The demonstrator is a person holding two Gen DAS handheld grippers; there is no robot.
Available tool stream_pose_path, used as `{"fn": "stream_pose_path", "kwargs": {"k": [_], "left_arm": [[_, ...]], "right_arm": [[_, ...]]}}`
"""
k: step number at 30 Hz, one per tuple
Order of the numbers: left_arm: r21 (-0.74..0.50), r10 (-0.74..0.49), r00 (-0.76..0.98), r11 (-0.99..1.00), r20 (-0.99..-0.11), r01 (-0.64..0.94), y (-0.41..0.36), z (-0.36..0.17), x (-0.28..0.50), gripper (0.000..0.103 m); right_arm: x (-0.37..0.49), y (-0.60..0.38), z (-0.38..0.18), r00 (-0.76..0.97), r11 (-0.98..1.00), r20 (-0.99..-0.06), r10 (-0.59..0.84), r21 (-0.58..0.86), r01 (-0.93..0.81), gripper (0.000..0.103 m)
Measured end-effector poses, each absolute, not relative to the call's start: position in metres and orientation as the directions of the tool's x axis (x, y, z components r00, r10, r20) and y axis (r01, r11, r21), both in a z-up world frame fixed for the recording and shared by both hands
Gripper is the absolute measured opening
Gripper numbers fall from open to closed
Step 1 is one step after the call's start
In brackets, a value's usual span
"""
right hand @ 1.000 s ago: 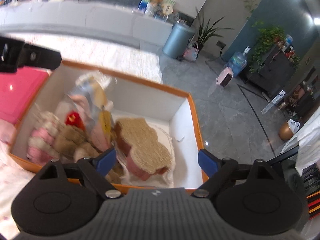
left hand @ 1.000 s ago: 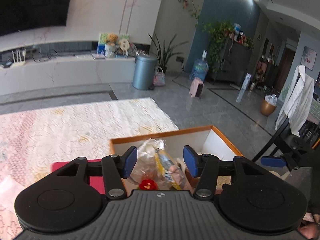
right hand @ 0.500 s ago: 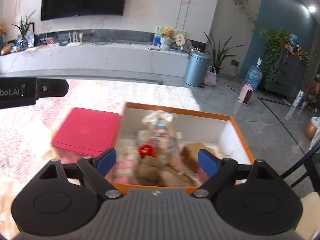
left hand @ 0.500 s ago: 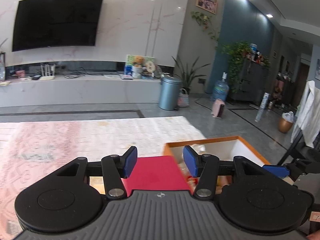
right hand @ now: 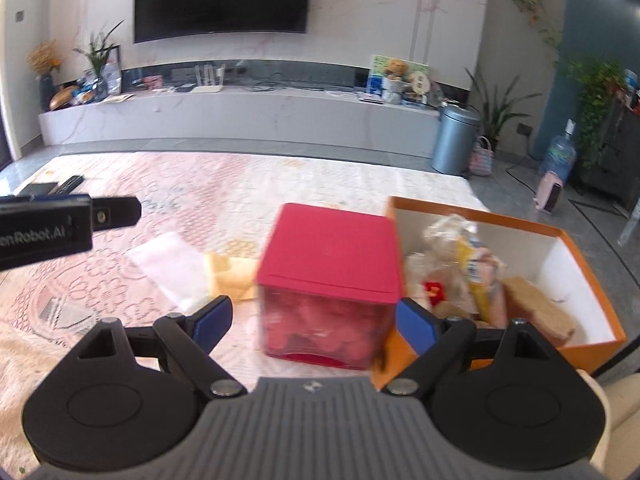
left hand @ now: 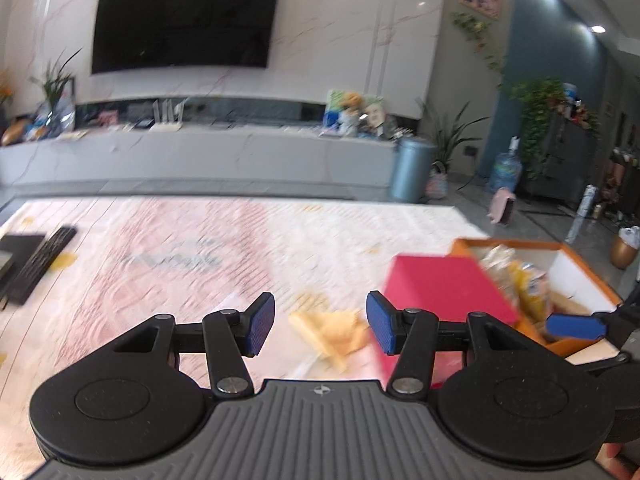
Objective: Organize soft objects
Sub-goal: 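Withdraw both tools from the box toward the white and yellow cloths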
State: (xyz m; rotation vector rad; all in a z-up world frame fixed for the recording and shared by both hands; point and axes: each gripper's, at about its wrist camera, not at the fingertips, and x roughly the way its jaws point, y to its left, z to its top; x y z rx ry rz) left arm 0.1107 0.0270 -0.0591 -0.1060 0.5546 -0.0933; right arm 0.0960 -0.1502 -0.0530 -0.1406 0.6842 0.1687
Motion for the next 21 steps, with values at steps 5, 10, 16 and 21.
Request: {"fn": "stream_pose_path", "kwargs": {"k": [5, 10, 16, 21], "left_arm": [[-0.126, -0.081, 0.815, 0.992, -0.573, 0.010, 0.058, -0.081, 0.107, 0.061], [-0.171, -0.080, 0.792, 0.985, -0.605, -0.031, 0.088, -0.101, 0.098, 0.061], [-0.249, -0.107, 0.767, 0.966, -0.632, -0.071, 0.104, -0.116, 0.103, 0.060], [-0.249, -0.111, 0.741, 0.965, -0.662, -0.078, 0.103, -0.123, 0.116, 0.060]], "right_arm": [[0.101, -0.125, -0.068, 0.744, 0.961, -0.653, 0.143, -0.087, -0.261, 0.087], [0.107, -0.101, -0.080, 0.740, 0.946, -0.653, 0.164, -0.108, -0.305, 0.085], [0.121, -0.080, -0.098, 0.718, 0.928, -0.673, 0.177, -0.130, -0.350, 0.073], [0.134, -0.066, -0.110, 0.689, 0.905, -0.700, 0.188, -0.150, -0.399, 0.057]]}}
